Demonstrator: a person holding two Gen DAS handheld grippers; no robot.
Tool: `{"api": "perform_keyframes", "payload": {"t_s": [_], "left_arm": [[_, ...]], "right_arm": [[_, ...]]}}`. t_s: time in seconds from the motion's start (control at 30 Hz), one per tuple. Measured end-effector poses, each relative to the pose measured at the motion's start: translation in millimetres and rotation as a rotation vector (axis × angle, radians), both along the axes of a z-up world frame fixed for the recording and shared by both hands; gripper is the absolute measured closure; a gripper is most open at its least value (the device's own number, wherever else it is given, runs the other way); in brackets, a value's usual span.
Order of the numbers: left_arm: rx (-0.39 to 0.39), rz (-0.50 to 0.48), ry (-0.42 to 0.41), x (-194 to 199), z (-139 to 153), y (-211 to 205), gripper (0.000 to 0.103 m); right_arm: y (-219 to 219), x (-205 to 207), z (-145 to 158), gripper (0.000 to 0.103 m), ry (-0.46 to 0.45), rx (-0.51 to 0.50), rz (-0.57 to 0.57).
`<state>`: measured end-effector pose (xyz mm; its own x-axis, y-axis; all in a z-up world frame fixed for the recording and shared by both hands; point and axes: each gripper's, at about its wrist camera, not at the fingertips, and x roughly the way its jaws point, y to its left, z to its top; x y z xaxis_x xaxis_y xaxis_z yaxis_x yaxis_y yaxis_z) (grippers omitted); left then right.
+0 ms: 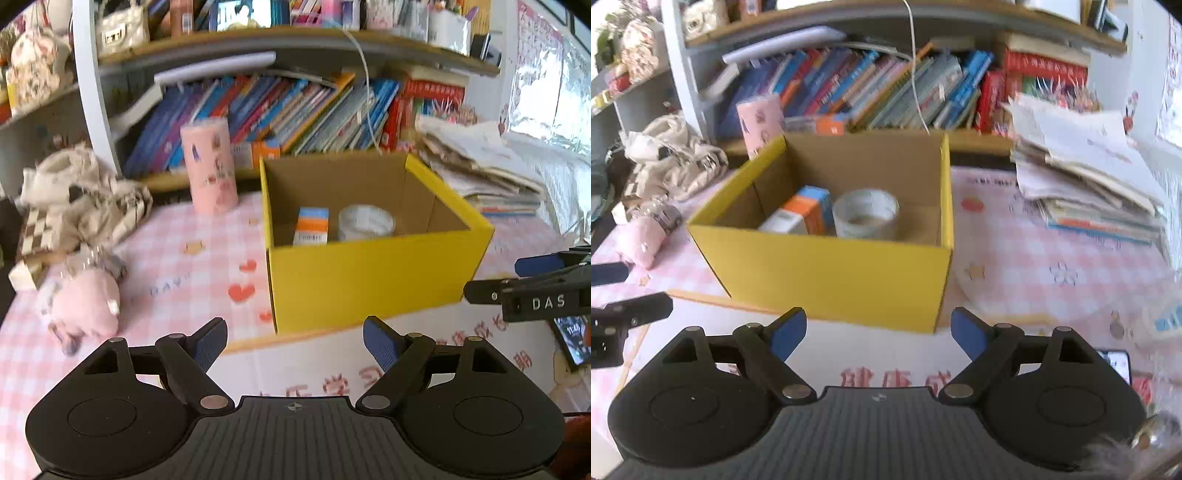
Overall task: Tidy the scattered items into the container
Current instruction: 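Withdraw both tools from the yellow box toward the pink plush pig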
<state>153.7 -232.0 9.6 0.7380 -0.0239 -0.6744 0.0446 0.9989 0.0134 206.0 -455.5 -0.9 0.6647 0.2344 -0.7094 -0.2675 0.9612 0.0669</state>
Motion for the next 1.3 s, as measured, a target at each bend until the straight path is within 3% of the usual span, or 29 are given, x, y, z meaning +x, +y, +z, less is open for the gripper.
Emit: {"api": "perform_keyframes", "payload": {"t_s": [0.53,1.3], "left_arm": [[-0.026,-0.083,0.058,-15.4,-15.5,13.9,0.02],[-0.024,-0.248,0.072,-47.6,-13.2,98.4,0.019]], "right_arm": [[22.1,-16.3,-8.3,0.011,0.065,-0.046,-0.061],[123.3,-70.9,0.5,0.006,0.072,-0.117,-0.143]]}}
